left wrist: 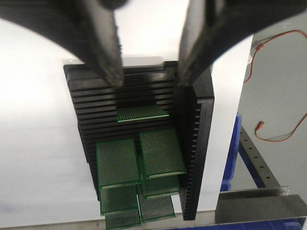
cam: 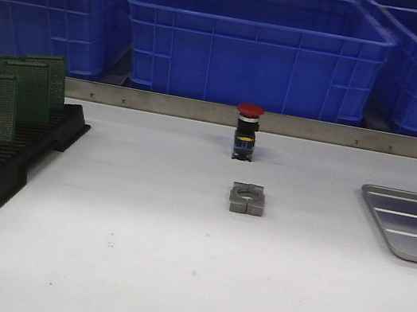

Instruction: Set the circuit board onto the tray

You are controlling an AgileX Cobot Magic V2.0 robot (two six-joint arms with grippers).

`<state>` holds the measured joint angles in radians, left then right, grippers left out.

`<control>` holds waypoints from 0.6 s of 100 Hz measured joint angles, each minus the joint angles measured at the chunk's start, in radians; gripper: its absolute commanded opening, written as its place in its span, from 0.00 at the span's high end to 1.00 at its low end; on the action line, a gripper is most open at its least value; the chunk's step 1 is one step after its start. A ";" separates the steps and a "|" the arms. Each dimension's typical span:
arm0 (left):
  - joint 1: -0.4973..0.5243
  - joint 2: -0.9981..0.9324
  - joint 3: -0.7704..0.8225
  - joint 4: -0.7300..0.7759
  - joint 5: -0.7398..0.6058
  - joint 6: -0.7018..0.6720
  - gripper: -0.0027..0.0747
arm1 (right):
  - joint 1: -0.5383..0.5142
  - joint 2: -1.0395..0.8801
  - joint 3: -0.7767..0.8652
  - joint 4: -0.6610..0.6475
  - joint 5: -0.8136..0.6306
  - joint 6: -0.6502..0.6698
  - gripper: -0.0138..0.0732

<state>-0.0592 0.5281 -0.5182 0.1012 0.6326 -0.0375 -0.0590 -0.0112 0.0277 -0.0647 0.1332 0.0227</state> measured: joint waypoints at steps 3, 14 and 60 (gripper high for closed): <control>0.000 0.034 -0.015 0.000 0.000 0.019 0.34 | 0.000 0.000 0.000 0.000 0.000 0.000 0.91; 0.000 0.130 -0.059 -0.005 0.000 0.192 0.36 | 0.000 0.000 0.000 0.000 0.000 0.000 0.91; 0.000 0.497 -0.160 -0.211 -0.013 1.193 0.37 | 0.000 0.000 0.000 0.000 0.000 0.000 0.91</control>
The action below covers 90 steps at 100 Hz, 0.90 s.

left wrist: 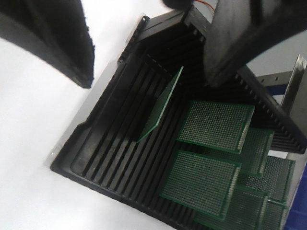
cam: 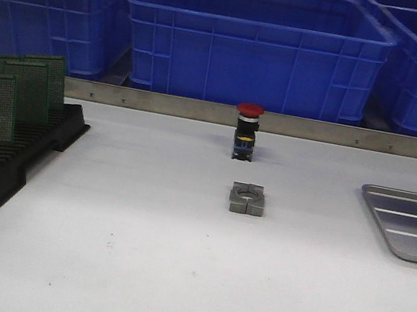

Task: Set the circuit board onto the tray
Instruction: 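Close the left gripper on the edge of a green circuit board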

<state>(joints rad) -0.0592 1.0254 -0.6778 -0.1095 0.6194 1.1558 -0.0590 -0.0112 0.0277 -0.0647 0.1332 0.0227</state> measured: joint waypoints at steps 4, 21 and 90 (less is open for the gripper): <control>0.000 0.036 -0.012 -0.002 0.000 0.034 0.37 | 0.000 0.000 0.000 0.000 0.000 0.000 0.91; 0.000 0.185 -0.068 -0.004 -0.011 0.101 0.37 | 0.000 0.000 0.000 0.000 0.000 0.000 0.91; 0.000 0.532 -0.208 0.001 -0.046 0.116 0.99 | 0.000 0.000 0.000 0.000 0.000 0.000 0.91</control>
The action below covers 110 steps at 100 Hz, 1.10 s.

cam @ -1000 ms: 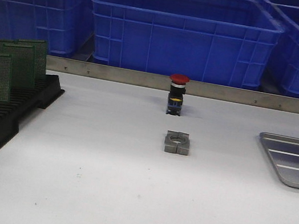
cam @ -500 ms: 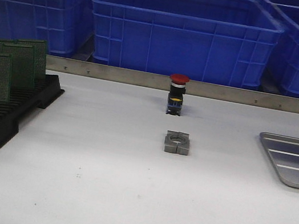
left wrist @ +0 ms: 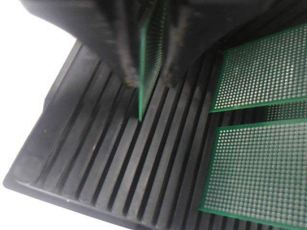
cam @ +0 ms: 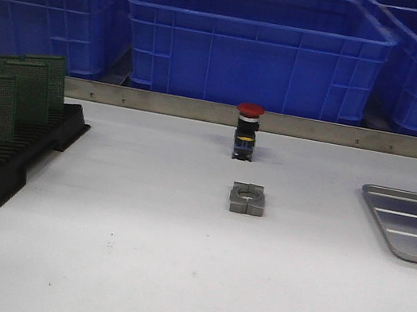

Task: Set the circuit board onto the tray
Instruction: 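Close the left gripper on the edge of a green circuit board, then lift the green board up out of the rack slot with the left gripper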

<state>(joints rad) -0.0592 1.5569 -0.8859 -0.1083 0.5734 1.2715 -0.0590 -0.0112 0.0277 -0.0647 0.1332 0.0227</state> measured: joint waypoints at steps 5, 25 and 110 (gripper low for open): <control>0.000 0.000 0.000 0.008 0.007 0.009 0.99 | 0.000 0.000 0.000 0.000 0.000 0.000 0.91; 0.000 0.000 0.000 0.039 0.007 0.028 0.99 | 0.000 0.000 0.000 0.000 0.000 0.000 0.91; -0.132 -0.157 0.000 -0.717 0.153 0.345 0.99 | 0.000 0.000 0.000 0.000 0.000 0.000 0.91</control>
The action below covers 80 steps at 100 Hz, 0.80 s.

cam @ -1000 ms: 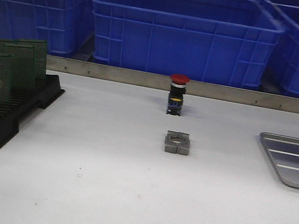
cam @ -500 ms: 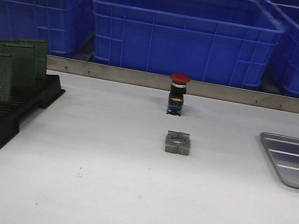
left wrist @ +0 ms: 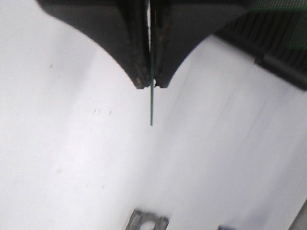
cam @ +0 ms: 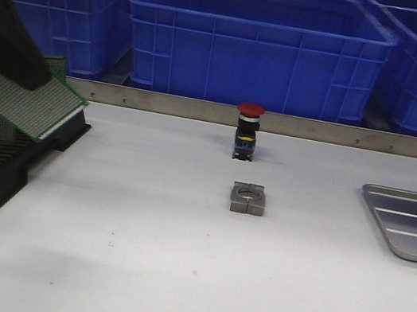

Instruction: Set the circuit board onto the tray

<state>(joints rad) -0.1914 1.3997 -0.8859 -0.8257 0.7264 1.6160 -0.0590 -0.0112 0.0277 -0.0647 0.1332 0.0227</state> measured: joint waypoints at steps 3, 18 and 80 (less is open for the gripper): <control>-0.013 0.000 0.000 -0.031 0.002 0.024 0.99 | 0.000 0.000 0.000 0.000 0.000 0.000 0.91; -0.072 0.000 0.000 -0.189 0.032 0.134 0.99 | 0.000 0.000 0.000 0.000 0.000 0.000 0.91; -0.152 0.000 0.000 -0.300 0.092 0.248 0.99 | 0.000 0.000 0.000 0.000 0.000 0.000 0.91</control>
<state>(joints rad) -0.3432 1.3997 -0.8859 -1.1256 0.8183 1.8645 -0.0590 -0.0112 0.0277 -0.0647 0.1332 0.0227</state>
